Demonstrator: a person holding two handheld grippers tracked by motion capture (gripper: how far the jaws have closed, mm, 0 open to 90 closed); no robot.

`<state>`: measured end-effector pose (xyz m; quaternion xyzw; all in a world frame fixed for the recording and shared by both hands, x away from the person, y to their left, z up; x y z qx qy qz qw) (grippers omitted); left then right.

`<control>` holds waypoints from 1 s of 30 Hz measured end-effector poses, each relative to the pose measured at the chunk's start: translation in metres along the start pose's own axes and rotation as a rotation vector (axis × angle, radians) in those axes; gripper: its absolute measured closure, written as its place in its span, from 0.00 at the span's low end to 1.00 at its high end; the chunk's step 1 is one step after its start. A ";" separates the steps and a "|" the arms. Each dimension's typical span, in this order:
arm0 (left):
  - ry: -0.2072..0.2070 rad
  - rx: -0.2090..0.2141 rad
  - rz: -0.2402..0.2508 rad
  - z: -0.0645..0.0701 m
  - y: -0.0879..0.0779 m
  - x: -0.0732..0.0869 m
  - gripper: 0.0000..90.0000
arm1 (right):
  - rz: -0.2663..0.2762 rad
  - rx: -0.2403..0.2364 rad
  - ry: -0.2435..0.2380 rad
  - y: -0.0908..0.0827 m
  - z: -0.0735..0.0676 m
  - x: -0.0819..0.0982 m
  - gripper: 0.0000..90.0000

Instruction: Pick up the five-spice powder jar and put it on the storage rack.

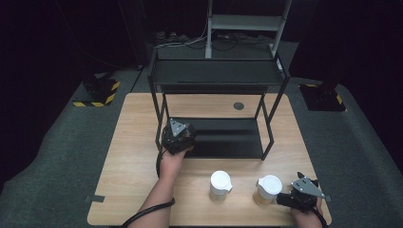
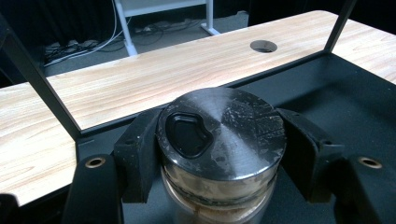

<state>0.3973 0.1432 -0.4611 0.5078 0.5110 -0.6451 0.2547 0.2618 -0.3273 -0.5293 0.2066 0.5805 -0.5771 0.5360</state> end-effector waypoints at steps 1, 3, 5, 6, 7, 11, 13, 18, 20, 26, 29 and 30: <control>0.000 0.000 -0.001 0.000 0.000 0.000 0.39 | 0.000 0.000 0.000 0.000 0.000 0.000 0.00; 0.000 -0.001 -0.002 0.000 0.000 0.000 0.39 | 0.000 0.000 0.001 0.000 0.000 0.000 0.00; -0.002 0.000 -0.002 -0.001 -0.001 0.001 0.39 | 0.000 0.001 0.001 0.000 0.000 0.000 0.00; -0.003 0.000 -0.002 -0.001 -0.001 0.001 0.39 | 0.000 0.001 0.000 0.000 0.000 0.000 0.00; -0.004 0.000 -0.001 -0.001 -0.001 0.001 0.39 | 0.000 0.001 0.000 0.000 0.000 0.000 0.00; 0.000 0.002 -0.003 -0.002 -0.001 0.001 0.38 | 0.000 0.002 0.000 0.000 0.000 0.000 0.00; -0.003 0.002 -0.004 -0.002 -0.001 0.001 0.38 | 0.000 0.002 -0.001 0.000 0.000 0.000 0.00; 0.001 0.003 -0.007 -0.002 -0.001 0.001 0.38 | 0.001 0.002 0.000 0.000 0.000 0.000 0.00; 0.011 0.000 -0.011 -0.001 -0.001 0.000 0.38 | 0.000 0.001 0.001 0.000 0.000 0.000 0.00; -0.010 -0.005 -0.013 0.000 -0.001 -0.001 0.27 | 0.000 0.000 0.001 0.000 0.000 0.000 0.00; -0.006 -0.004 -0.010 0.002 -0.001 -0.002 0.21 | 0.001 0.001 0.001 0.000 0.000 0.000 0.00; -0.004 -0.003 -0.010 0.002 -0.001 -0.003 0.21 | 0.001 0.001 0.002 0.000 0.000 0.000 0.00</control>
Point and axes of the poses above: each handheld gripper's, and its own axes: y roughly forward along the jaws, x roughly out of its underside, z roughly to its right, the point moved 8 cm from there along y, roughly forward along the jaws
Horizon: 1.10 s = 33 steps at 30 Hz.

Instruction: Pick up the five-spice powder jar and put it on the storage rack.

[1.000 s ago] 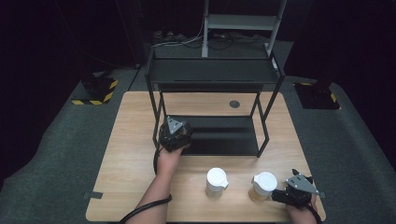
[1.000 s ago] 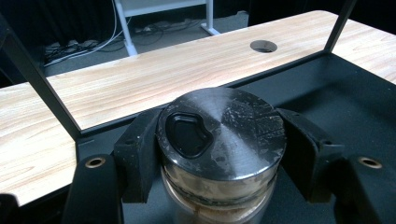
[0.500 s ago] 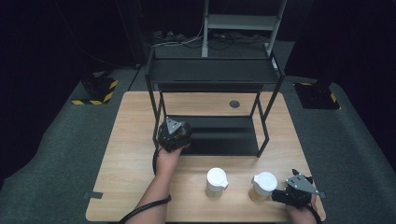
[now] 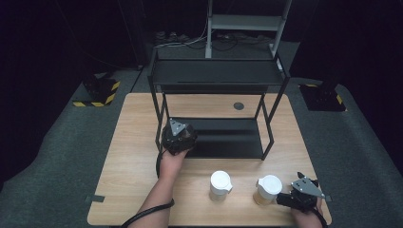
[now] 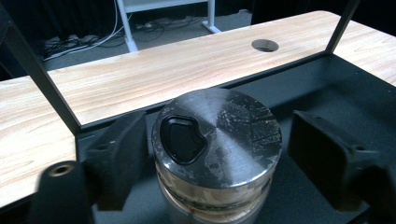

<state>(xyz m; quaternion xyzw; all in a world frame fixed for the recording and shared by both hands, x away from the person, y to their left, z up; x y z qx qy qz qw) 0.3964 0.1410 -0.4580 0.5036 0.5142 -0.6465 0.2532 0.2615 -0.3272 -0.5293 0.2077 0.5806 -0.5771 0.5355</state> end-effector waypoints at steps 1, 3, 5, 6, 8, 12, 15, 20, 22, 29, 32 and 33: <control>0.001 0.001 0.002 0.000 0.000 0.000 0.20 | 0.000 0.000 -0.001 0.000 0.000 0.000 0.00; 0.001 0.004 0.004 0.000 -0.001 -0.001 0.20 | -0.001 0.000 -0.002 0.000 0.000 0.000 0.00; 0.007 0.003 0.003 0.001 -0.002 -0.002 0.20 | -0.002 0.001 -0.005 0.000 -0.001 0.000 0.00; 0.009 0.004 0.005 0.001 -0.003 -0.002 0.19 | -0.002 0.002 -0.005 0.000 -0.001 0.000 0.00; 0.014 0.001 0.006 0.001 -0.004 -0.002 0.19 | -0.002 0.001 -0.005 0.000 -0.001 0.000 0.00; 0.021 0.004 0.014 0.002 -0.008 -0.005 0.16 | -0.003 0.001 -0.005 0.000 -0.001 0.000 0.00; 0.025 0.011 0.023 0.002 -0.012 -0.006 0.13 | 0.000 0.002 -0.003 0.000 0.000 0.000 0.00; 0.017 0.031 0.030 0.001 -0.017 -0.006 0.04 | 0.000 0.002 -0.001 0.000 0.000 0.000 0.00; 0.027 0.037 0.037 0.001 -0.020 -0.006 0.02 | -0.002 0.001 -0.003 0.000 0.000 0.000 0.00; 0.036 0.055 0.063 0.001 -0.031 -0.006 0.02 | -0.003 0.002 -0.005 0.000 -0.001 0.000 0.00; 0.036 0.059 0.068 0.001 -0.036 -0.005 0.02 | -0.003 0.001 -0.004 0.000 0.000 0.000 0.00; 0.038 0.060 0.068 0.001 -0.038 -0.005 0.02 | -0.003 0.001 -0.003 0.000 0.000 0.000 0.00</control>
Point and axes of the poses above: each handheld gripper's, and its own axes: y roughly forward along the jaws, x roughly out of its underside, z roughly to its right, the point moved 8 cm from there along y, roughly forward along the jaws
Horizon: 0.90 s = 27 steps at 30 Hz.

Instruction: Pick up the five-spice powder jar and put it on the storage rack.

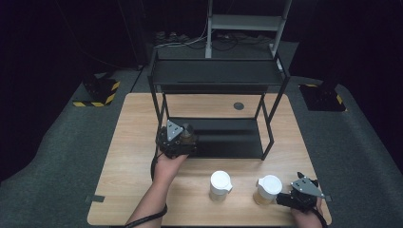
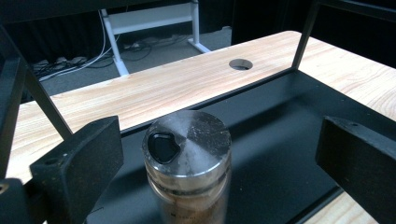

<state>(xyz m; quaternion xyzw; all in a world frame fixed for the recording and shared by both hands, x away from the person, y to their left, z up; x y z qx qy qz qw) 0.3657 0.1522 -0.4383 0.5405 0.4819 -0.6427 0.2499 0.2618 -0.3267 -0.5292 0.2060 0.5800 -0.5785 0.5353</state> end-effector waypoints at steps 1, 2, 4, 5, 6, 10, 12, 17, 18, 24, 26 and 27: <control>-0.004 0.001 0.005 0.000 -0.002 0.000 0.02 | 0.000 0.000 0.000 0.000 0.000 0.000 0.00; -0.003 0.003 0.007 0.000 -0.003 0.001 0.02 | 0.000 0.000 0.001 0.000 0.000 0.000 0.00; -0.003 0.009 0.016 0.000 -0.007 0.001 0.01 | 0.001 0.000 0.000 0.000 0.000 0.000 0.00; -0.007 0.015 0.018 0.001 -0.009 0.002 0.01 | 0.001 -0.001 0.001 0.000 0.000 0.000 0.00; -0.008 0.023 0.021 0.001 -0.010 0.002 0.01 | 0.001 -0.001 0.001 0.000 0.000 0.000 0.00; 0.000 0.030 0.030 0.005 -0.018 0.002 0.01 | 0.001 -0.002 0.003 0.000 0.000 0.000 0.00; 0.005 0.032 0.032 0.007 -0.021 0.002 0.01 | 0.000 -0.001 0.002 0.000 0.000 0.000 0.00; 0.025 0.022 0.036 0.011 -0.031 0.002 0.00 | 0.000 0.000 0.000 0.000 0.000 0.000 0.00; 0.024 0.021 0.040 0.012 -0.033 0.002 0.01 | 0.000 0.000 0.000 0.000 0.000 0.000 0.00; 0.033 0.014 0.040 0.016 -0.046 0.005 0.00 | 0.000 0.000 0.000 0.000 0.000 0.000 0.00; 0.040 0.012 0.043 0.018 -0.051 0.007 0.00 | 0.000 0.001 -0.001 0.000 0.000 0.000 0.00; 0.042 0.010 0.044 0.018 -0.052 0.008 0.00 | 0.000 0.001 -0.002 0.000 0.000 0.000 0.00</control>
Point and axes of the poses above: each handheld gripper's, and its own axes: y roughly forward along the jaws, x roughly out of its underside, z roughly to its right, the point moved 8 cm from there along y, roughly forward along the jaws
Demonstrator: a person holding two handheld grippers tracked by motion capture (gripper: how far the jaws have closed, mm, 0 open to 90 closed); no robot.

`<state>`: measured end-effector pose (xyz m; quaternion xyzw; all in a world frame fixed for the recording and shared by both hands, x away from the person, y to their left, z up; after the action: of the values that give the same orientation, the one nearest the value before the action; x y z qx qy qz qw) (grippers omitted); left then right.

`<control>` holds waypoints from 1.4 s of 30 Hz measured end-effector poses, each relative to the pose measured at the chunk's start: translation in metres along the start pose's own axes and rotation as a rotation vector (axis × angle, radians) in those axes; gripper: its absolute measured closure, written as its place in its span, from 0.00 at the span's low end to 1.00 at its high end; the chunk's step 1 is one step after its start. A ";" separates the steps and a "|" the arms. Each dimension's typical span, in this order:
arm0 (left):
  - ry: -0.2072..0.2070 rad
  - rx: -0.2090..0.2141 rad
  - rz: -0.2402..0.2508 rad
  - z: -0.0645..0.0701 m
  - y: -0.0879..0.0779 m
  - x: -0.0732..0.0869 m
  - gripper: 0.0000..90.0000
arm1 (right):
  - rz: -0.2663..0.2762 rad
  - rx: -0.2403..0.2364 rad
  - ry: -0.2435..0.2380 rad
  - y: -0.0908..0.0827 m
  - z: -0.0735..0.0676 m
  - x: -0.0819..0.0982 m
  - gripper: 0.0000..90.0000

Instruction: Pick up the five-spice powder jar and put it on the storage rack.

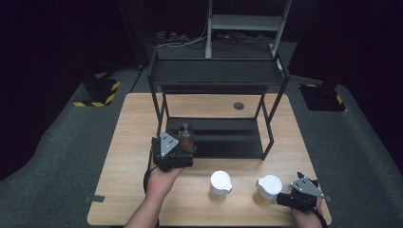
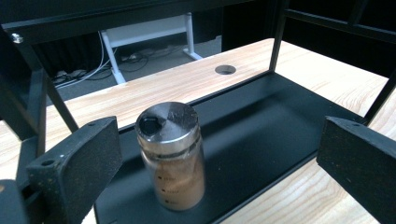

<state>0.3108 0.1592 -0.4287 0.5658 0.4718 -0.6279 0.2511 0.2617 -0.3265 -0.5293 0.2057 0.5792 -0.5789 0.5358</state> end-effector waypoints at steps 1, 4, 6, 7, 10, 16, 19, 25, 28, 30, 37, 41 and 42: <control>0.004 -0.002 -0.001 0.000 -0.002 0.001 0.00 | 0.000 0.000 0.000 0.000 0.000 0.000 0.00; 0.002 -0.003 -0.002 0.000 -0.008 0.006 0.00 | 0.001 -0.001 0.000 0.000 0.000 0.000 0.00; 0.002 -0.007 -0.002 -0.001 -0.011 0.009 0.00 | 0.001 -0.001 0.000 0.000 0.000 0.000 0.00; 0.001 -0.007 0.002 -0.002 -0.013 0.011 0.00 | 0.001 0.000 0.000 0.000 0.000 0.000 0.00; -0.002 -0.004 0.007 -0.003 -0.018 0.017 0.00 | 0.000 0.000 -0.002 0.000 0.000 0.000 0.00; -0.005 -0.004 0.005 -0.004 -0.028 0.033 0.00 | 0.000 -0.001 -0.003 0.000 0.000 0.000 0.00; 0.000 -0.006 -0.001 -0.004 -0.032 0.042 0.00 | 0.002 0.000 -0.005 0.000 0.000 0.000 0.00; -0.006 -0.004 -0.009 -0.005 -0.040 0.063 0.00 | 0.003 -0.001 -0.001 0.000 0.000 0.000 0.00; -0.008 -0.004 -0.009 -0.006 -0.044 0.072 0.00 | 0.001 0.000 -0.008 0.000 -0.001 0.000 0.00; -0.004 -0.003 -0.014 -0.007 -0.046 0.079 0.00 | 0.002 0.001 -0.008 0.000 -0.001 0.000 0.00; -0.005 -0.005 -0.030 -0.008 -0.054 0.100 0.00 | 0.001 0.002 -0.009 0.000 -0.001 0.000 0.00; -0.013 -0.004 -0.044 -0.009 -0.055 0.110 0.00 | 0.000 0.003 -0.009 0.000 -0.001 0.000 0.00; -0.013 -0.006 -0.050 -0.008 -0.055 0.113 0.00 | 0.000 0.003 -0.009 0.000 -0.001 0.000 0.00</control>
<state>0.2413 0.2148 -0.5184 0.5491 0.4860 -0.6362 0.2399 0.2613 -0.3255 -0.5295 0.2037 0.5759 -0.5808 0.5380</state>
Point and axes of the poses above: each handheld gripper's, and its own axes: y roughly forward along the jaws, x roughly out of its underside, z roughly to its right, the point moved 8 cm from there along y, roughly forward along the jaws
